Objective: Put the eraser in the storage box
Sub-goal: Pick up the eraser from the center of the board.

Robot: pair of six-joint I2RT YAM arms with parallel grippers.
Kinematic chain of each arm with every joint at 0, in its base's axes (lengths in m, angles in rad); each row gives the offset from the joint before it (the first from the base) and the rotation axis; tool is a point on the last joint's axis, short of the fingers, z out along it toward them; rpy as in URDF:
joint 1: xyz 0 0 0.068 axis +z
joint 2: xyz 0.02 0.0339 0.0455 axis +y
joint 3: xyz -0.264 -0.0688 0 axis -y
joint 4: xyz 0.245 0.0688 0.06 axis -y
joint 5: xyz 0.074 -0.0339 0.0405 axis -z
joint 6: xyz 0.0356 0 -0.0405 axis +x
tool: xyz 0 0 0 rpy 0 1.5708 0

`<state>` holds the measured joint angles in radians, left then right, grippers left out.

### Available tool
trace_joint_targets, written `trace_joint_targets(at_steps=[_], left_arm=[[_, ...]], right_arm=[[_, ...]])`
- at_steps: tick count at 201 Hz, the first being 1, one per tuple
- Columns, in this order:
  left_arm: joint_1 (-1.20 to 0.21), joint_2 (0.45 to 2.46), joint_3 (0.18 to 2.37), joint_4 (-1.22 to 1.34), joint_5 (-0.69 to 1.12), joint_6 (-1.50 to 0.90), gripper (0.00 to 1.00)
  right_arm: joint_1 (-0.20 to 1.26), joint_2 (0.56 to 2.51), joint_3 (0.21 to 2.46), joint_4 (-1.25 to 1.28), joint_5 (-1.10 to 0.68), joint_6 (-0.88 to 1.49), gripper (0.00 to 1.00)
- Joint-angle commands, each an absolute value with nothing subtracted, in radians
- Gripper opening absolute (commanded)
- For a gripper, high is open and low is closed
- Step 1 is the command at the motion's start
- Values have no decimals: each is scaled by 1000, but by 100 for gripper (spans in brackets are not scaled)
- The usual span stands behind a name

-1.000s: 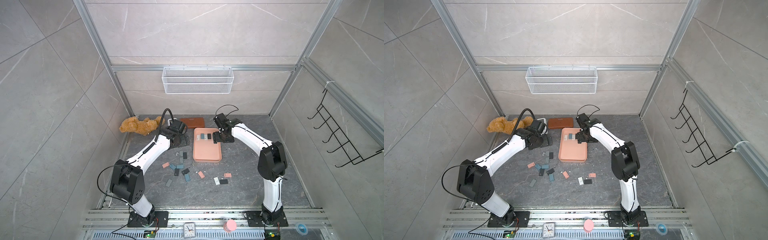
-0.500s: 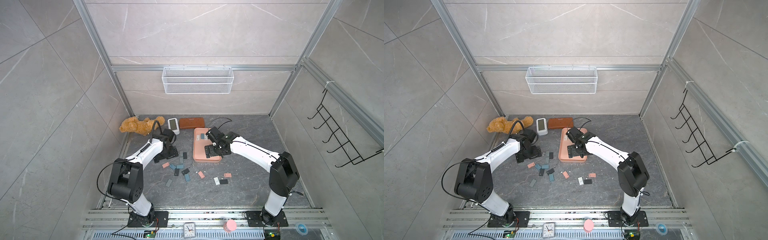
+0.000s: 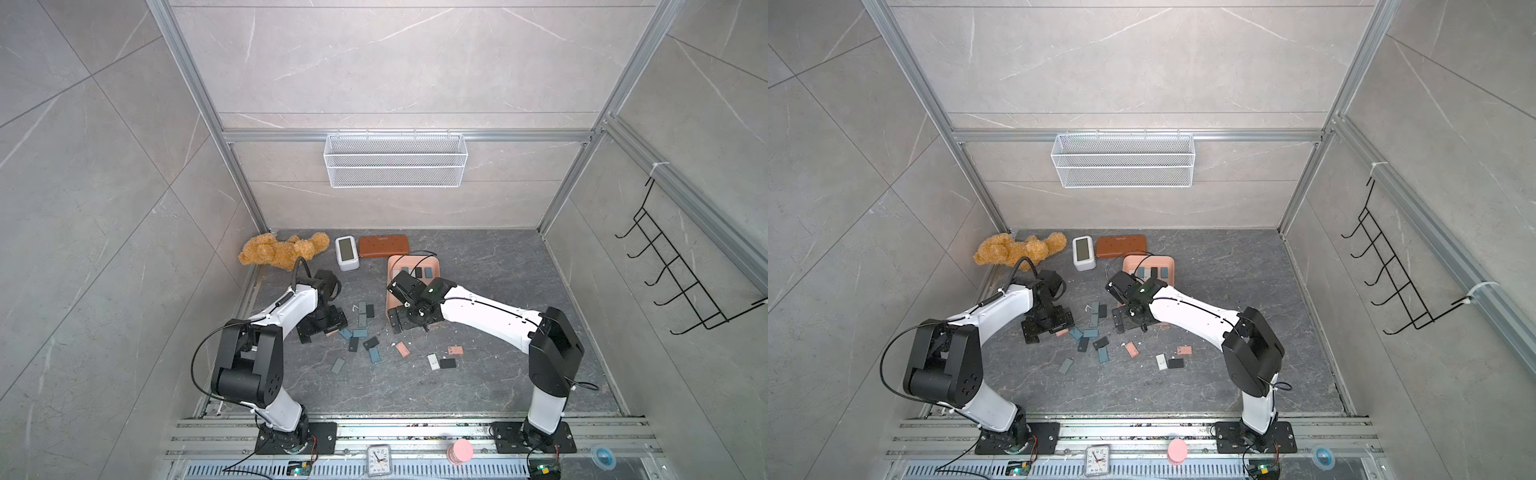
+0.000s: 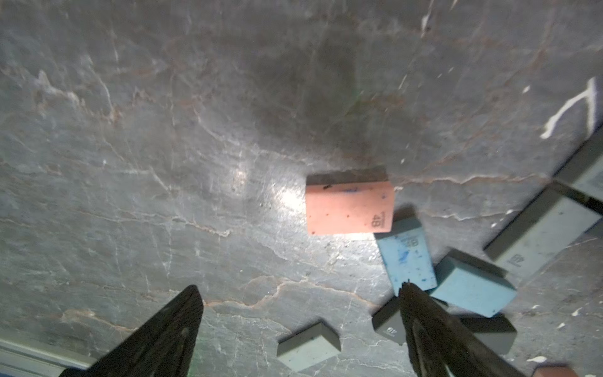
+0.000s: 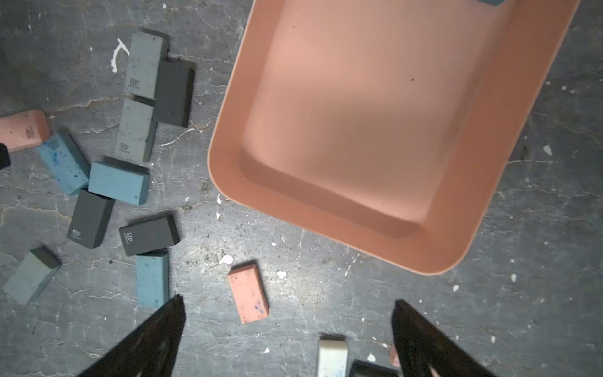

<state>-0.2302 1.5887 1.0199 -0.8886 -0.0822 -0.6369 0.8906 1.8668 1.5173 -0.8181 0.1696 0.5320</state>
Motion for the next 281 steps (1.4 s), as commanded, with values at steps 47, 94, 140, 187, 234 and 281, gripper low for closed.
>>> trace_joint_targets(at_steps=[47,94,140,187,234,281], left_arm=[[-226,1564,952,-888,-58,-667,96],[-201,1630,977,-850,-41,-661,96],[-183,1696,1027,-845,-43,-641,96],[-142,1712,1051,-851,-46,-616,95],[-103,1722,1044,-836,-37,-598,95],[-87,1740,1064,-798,24,-582,93]], right_arm=[[914,1886,1544,-854,192,565,100],[917,1881,1537,-857,198,573,100],[920,1865,1522,-862,209,575,100],[920,1862,1520,-861,212,584,100],[920,1858,1519,-861,216,589,100],[920,1850,1514,-864,225,593,100]])
